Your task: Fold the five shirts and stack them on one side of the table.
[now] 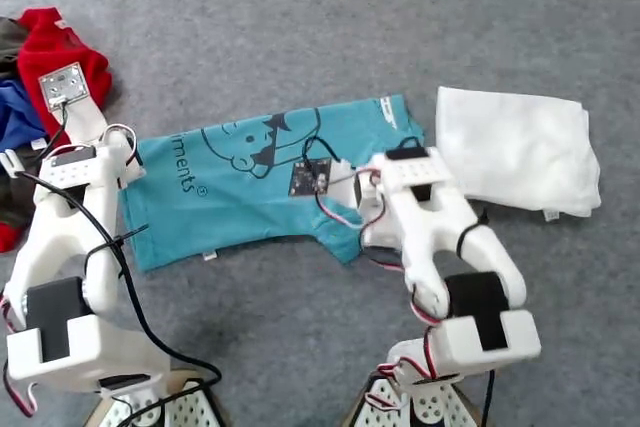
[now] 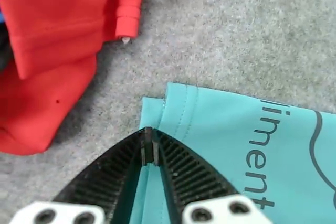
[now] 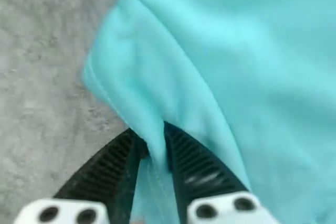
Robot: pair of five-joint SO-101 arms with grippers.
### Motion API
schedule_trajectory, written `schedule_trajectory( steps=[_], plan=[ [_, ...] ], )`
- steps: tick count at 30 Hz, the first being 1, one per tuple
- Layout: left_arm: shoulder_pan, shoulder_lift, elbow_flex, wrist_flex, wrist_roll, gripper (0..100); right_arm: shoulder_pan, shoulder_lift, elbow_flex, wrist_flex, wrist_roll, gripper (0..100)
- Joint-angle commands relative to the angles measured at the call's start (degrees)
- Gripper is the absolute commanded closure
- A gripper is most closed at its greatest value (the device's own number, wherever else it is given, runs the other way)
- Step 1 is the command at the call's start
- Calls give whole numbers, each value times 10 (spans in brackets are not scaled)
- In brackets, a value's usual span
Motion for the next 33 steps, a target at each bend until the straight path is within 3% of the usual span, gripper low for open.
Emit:
schedule_trajectory(
  steps=[1,13,19,28,30,33],
  plan=[
    [-7,-27,-7,-9,-5,970,8,26,-137,101,-3,984],
    [-7,-27,-7,-9,-5,970,-24,290,-624,280,-2,984],
    [-6,-10,-18,-8,-5,970,-54,439,-859,366,33,983],
    [-7,16,-39,-4,-5,970,-70,588,-1084,378,33,979],
    [-7,16,-39,-4,-5,970,-72,600,-1113,380,33,949],
    [-7,16,-39,-4,-5,970,-74,603,-1143,399,31,807]
  ],
)
